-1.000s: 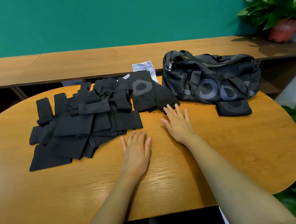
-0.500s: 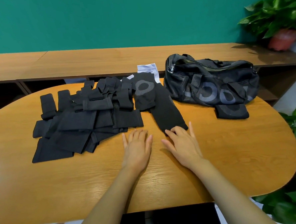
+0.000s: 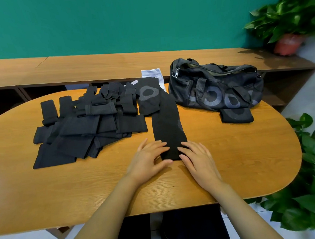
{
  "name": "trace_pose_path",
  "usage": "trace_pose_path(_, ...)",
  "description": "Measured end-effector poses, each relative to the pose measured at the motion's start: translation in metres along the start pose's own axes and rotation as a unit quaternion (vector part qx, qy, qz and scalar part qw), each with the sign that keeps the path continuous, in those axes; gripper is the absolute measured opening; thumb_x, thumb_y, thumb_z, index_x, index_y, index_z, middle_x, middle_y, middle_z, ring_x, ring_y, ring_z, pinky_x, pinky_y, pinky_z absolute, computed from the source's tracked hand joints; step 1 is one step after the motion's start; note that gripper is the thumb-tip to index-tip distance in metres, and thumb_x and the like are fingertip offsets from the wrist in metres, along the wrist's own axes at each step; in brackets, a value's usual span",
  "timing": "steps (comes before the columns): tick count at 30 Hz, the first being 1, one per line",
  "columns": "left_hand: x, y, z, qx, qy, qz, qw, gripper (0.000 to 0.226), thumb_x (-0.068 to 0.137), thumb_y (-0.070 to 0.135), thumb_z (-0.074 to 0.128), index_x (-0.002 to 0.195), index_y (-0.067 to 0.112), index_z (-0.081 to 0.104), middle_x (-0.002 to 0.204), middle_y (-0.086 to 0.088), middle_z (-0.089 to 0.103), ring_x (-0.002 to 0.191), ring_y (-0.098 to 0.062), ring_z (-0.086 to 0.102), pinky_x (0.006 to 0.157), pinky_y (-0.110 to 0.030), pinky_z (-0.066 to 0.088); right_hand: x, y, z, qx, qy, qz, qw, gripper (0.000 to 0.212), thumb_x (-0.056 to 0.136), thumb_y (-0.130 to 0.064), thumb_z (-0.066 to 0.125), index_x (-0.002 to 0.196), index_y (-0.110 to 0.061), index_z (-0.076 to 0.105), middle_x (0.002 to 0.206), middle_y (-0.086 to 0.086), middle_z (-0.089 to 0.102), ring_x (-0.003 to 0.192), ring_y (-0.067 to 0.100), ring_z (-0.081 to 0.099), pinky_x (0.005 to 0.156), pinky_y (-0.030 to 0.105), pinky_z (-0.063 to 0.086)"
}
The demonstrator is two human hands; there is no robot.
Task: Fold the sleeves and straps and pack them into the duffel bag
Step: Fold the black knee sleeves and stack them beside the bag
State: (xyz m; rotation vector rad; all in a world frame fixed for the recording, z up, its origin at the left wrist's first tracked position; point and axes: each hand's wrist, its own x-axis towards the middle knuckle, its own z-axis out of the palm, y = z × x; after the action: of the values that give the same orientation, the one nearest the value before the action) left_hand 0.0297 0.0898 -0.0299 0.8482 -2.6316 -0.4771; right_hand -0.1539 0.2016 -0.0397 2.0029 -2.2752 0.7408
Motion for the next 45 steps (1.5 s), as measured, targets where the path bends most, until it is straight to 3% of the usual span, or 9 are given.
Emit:
trace_pose_path(8,-0.005,-0.002,0.006,0.007,0.066,0.02,0.998,0.034,0.099,0.037,0.048,0.124,0.024,0.065,0.132,0.005,0.062,0.128,-0.005,0.05,0.117,-0.024,0.015,-0.001,-0.002,-0.002,0.022,-0.015,-0.008,1.0,0.062,0.094,-0.061,0.024,0.134,-0.028,0.057,0.141,-0.012,0.053,0.137,0.002,0.036,0.115,0.021,0.006)
trace_pose_path(14,-0.021,0.004,0.004,-0.003,0.13,0.03,0.991,0.041,0.101,0.041,0.035,0.108,0.021,0.07,0.101,0.009,0.072,0.094,-0.003,0.065,0.109,-0.034,0.037,-0.003,0.001,-0.002,0.046,-0.007,-0.06,0.997,0.051,0.09,-0.049,0.06,0.136,-0.028,0.055,0.14,-0.012,0.054,0.133,0.001,0.042,0.119,0.031,0.017)
trace_pose_path(20,-0.038,0.01,-0.005,-0.086,0.093,-0.009,0.992,0.063,0.084,0.072,0.041,0.12,0.025,0.064,0.113,0.022,0.06,0.108,0.02,0.036,0.109,-0.013,0.016,-0.006,0.003,-0.001,0.052,0.032,-0.07,0.996,0.026,0.088,-0.014,0.07,0.112,-0.022,0.07,0.109,-0.008,0.071,0.105,0.005,0.063,0.112,0.031,0.029)
trace_pose_path(22,-0.039,0.011,-0.005,-0.071,0.088,0.001,0.994,0.06,0.082,0.063,0.055,0.127,0.024,0.061,0.119,0.021,0.057,0.111,0.022,0.028,0.109,-0.011,0.014,-0.006,0.002,-0.002,0.066,0.042,-0.065,0.995,0.02,0.09,-0.016,0.067,0.109,-0.022,0.07,0.104,-0.009,0.072,0.099,0.004,0.063,0.11,0.03,0.03)
trace_pose_path(24,-0.038,0.009,-0.004,-0.061,0.094,0.009,0.994,0.043,0.09,0.046,0.06,0.127,0.024,0.061,0.122,0.015,0.063,0.112,0.014,0.04,0.11,-0.022,0.031,-0.006,0.002,-0.004,0.09,0.049,-0.057,0.993,0.018,0.094,-0.021,0.061,0.109,-0.023,0.069,0.103,-0.011,0.071,0.098,-0.002,0.059,0.11,0.029,0.03)
trace_pose_path(28,-0.039,0.007,-0.003,-0.098,0.13,-0.009,0.987,0.031,0.093,0.036,0.055,0.117,0.02,0.067,0.103,0.011,0.069,0.094,0.0,0.062,0.084,-0.029,0.054,-0.006,0.001,-0.005,0.153,0.056,0.0,0.987,0.021,0.092,-0.026,0.063,0.111,-0.02,0.07,0.104,-0.02,0.064,0.103,-0.008,0.044,0.101,0.023,0.033)
trace_pose_path(31,-0.04,0.004,0.0,-0.131,0.15,-0.037,0.979,0.03,0.092,0.027,0.063,0.12,0.018,0.065,0.097,0.009,0.069,0.088,0.0,0.064,0.081,-0.03,0.056,-0.005,0.0,-0.005,0.187,0.077,0.043,0.978,0.032,0.086,-0.04,0.062,0.115,-0.028,0.065,0.089,-0.024,0.058,0.096,0.006,0.052,0.088,0.018,0.04)
trace_pose_path(36,-0.038,0.004,-0.001,-0.163,0.138,-0.082,0.974,0.05,0.09,0.026,0.067,0.137,0.03,0.049,0.089,0.011,0.064,0.084,-0.002,0.063,0.08,-0.023,0.054,-0.004,0.0,-0.006,0.185,0.082,0.06,0.977,0.043,0.085,-0.04,0.067,0.124,-0.036,0.052,0.075,-0.014,0.06,0.08,0.005,0.057,0.093,0.005,0.022)
trace_pose_path(45,-0.034,0.001,-0.002,-0.093,0.171,-0.071,0.978,0.04,0.09,0.034,0.065,0.128,0.028,0.056,0.076,0.013,0.051,0.079,-0.005,0.049,0.081,-0.034,0.048,0.0,-0.001,-0.005,0.118,0.039,0.052,0.991,0.045,0.086,-0.042,0.068,0.128,-0.029,0.056,0.069,-0.012,0.054,0.073,0.003,0.053,0.093,0.026,0.03)
